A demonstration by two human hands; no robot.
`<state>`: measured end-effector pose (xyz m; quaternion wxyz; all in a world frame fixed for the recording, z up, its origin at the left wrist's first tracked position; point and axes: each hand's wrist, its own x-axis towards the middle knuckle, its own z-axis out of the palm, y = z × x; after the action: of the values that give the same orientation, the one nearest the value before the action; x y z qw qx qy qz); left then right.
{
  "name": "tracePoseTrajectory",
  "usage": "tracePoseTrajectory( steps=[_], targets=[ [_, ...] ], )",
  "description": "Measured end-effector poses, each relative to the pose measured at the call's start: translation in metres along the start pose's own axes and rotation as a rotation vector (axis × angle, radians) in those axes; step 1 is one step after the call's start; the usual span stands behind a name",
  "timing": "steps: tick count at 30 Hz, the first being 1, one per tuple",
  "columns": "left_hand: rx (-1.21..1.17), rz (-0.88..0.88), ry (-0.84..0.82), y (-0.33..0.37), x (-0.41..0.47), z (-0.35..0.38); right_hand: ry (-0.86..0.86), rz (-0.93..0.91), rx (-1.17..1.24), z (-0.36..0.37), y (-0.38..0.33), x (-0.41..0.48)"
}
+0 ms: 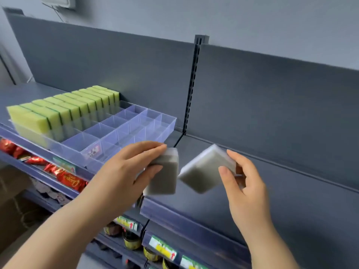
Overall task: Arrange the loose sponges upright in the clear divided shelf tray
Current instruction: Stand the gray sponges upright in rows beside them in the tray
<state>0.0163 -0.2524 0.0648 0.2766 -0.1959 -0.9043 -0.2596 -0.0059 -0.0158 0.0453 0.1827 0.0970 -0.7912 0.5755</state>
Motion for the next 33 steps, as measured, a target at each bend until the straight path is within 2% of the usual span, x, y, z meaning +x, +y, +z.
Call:
tracePoseTrajectory(
  steps=[5,10,15,17,25,30,33],
  targets=[
    [0.08,-0.011,0.098,-0.055,0.028,-0.025,-0.05,-0.06,-0.027,0.026,-0.01,0.061],
    [0.122,-0.019,0.073,-0.117,0.052,-0.053,-0.118,-0.095,-0.076,0.072,-0.026,0.1],
    [-0.127,-0.013,0.01,-0.195,0.088,-0.09,-0.133,-0.148,-0.126,0.136,-0.047,0.127],
    [-0.169,-0.018,-0.031,-0.226,0.102,-0.103,-0.116,-0.151,-0.14,0.166,-0.056,0.133],
    [-0.051,-0.022,-0.137,-0.327,0.16,-0.129,0.011,-0.124,-0.264,0.262,-0.069,0.168],
    [0.036,0.053,-0.188,-0.366,0.208,-0.108,0.079,-0.04,-0.467,0.286,-0.067,0.203],
    [0.038,0.101,-0.225,-0.375,0.232,-0.088,0.057,0.022,-0.555,0.296,-0.059,0.224]
  ],
)
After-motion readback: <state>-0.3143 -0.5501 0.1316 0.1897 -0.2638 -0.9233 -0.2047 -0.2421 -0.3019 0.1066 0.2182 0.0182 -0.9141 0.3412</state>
